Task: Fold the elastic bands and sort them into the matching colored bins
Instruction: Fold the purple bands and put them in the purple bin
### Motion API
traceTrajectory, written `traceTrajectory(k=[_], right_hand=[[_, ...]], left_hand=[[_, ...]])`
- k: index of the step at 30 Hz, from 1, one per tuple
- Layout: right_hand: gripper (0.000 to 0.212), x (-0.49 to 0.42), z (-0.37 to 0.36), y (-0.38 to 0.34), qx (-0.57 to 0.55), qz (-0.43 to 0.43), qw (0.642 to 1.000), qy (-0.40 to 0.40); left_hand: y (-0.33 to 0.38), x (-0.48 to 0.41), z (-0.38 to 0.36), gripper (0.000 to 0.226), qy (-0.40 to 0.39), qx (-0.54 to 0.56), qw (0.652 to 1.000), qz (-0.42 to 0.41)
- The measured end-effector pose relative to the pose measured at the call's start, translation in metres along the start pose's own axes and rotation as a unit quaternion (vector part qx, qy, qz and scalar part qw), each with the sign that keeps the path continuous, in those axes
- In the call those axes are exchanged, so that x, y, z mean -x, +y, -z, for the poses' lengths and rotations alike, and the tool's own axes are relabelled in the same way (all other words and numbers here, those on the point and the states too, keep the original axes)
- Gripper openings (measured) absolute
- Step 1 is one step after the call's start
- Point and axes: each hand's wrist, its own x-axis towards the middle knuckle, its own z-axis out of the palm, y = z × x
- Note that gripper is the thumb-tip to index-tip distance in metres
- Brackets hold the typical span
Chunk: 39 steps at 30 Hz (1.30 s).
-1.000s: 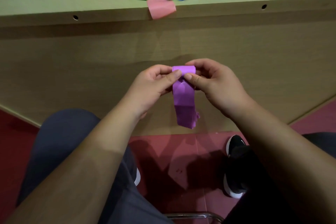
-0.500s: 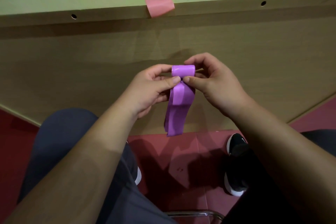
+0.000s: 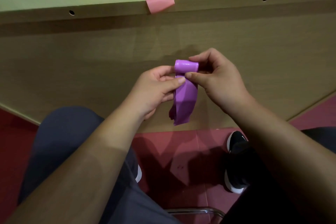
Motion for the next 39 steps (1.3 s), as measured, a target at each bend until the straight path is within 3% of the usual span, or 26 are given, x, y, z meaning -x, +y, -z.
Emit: traceTrajectory(k=[9, 20, 28, 39], right_hand=[[0.032, -0.003, 0.001, -0.007, -0.014, 0.000, 1.000, -0.023], [0.030, 0.001, -0.004, -0.006, 0.062, 0.026, 0.998, -0.017], [0.021, 0.002, -0.005, -0.005, 0.051, 0.002, 0.998, -0.035], [0.027, 0.000, -0.002, -0.001, 0.023, 0.004, 0.998, -0.060]], left_hand=[[0.008, -0.006, 0.011, 0.033, 0.016, -0.035, 0.999, -0.012], [0.008, -0.008, 0.012, 0.027, 0.011, -0.045, 0.999, -0.026], [-0.001, -0.012, 0.010, 0.020, 0.051, -0.047, 0.996, -0.047], [0.004, -0.011, 0.010, 0.032, 0.038, -0.025, 0.998, -0.053]])
